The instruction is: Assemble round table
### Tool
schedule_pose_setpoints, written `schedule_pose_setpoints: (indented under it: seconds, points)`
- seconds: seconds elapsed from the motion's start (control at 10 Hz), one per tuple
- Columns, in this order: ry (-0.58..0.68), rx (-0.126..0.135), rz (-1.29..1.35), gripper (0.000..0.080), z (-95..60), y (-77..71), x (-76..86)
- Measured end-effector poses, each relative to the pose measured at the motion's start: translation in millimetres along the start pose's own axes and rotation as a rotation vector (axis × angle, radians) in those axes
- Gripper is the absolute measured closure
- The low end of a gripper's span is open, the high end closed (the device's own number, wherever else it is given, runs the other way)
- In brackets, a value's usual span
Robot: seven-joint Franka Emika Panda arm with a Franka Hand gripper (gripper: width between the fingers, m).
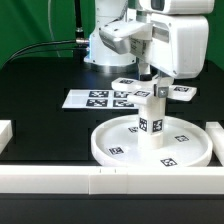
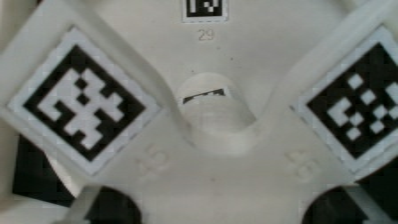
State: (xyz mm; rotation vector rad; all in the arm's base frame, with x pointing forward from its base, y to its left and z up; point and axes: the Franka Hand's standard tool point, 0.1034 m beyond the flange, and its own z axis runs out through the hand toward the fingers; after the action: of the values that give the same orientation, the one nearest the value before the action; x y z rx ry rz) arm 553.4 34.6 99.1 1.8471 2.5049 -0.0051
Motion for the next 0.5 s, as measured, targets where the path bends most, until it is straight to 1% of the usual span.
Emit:
schedule_pose_setpoints:
  seconds: [0.3, 0.5]
  points:
    - [0.001, 0.000, 0.071, 0.0361, 0.0, 0.0, 0.0]
    - [0.001, 0.001, 0.329, 0.0361, 0.2, -0.3, -1.2]
